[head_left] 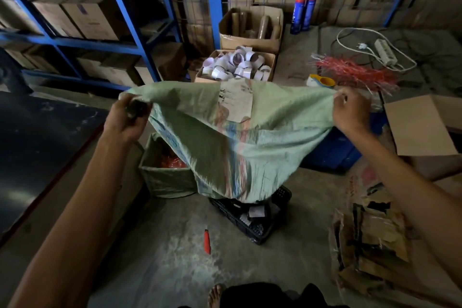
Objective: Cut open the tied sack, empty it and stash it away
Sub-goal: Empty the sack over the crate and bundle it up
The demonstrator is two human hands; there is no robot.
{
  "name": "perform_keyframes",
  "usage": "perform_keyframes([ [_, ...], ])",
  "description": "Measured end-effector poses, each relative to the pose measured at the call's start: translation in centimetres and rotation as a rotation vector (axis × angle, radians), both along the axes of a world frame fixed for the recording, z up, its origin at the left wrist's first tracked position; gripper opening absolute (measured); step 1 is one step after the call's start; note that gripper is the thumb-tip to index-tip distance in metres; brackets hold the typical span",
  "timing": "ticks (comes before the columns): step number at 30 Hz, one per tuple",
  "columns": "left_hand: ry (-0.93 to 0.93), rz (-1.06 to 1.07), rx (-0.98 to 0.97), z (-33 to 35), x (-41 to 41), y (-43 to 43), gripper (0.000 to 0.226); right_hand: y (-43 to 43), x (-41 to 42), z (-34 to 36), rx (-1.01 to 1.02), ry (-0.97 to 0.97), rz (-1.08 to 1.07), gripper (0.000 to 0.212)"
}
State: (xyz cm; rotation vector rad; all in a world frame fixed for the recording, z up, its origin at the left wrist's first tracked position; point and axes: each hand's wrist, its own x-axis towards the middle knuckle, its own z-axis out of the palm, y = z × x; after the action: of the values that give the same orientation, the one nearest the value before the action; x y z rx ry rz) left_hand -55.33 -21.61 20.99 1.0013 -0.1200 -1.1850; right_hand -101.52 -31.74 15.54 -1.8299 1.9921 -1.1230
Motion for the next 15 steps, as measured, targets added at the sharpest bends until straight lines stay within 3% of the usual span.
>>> perform_keyframes([
  [2,-0.118,-0.071,0.072,-0.1,-0.6,0.1,0.007,0.2,0.1,-0.6,0.119,0.021,-0.007,0.028],
  [5,-0.138,-0.097,0.125,0.2,-0.6,0.4,0.003,1.0,0.8,-0.2,0.081,-0.055,-0.009,0.03],
  [8,-0.043,-0.113,0.028,0.3,0.8,0.5,0.069,1.4,1.5,0.3,0.014,-0.172,-0.081,0.033],
  [10,-0.04,-0.114,0.03,0.1,1.3,0.2,0.086,1.4,2.4,0.9,0.215,-0.295,0.001,0.027],
  [12,-0.073,-0.147,0.07,-0.1,0.5,0.2,0.08,1.6,3.5,1.6,0.43,-0.454,0.151,0.015],
  [15,-0.082,-0.174,0.131,-1.3,-0.3,0.0,0.04,1.3,4.8,2.5,0.246,-0.607,0.238,0.023],
])
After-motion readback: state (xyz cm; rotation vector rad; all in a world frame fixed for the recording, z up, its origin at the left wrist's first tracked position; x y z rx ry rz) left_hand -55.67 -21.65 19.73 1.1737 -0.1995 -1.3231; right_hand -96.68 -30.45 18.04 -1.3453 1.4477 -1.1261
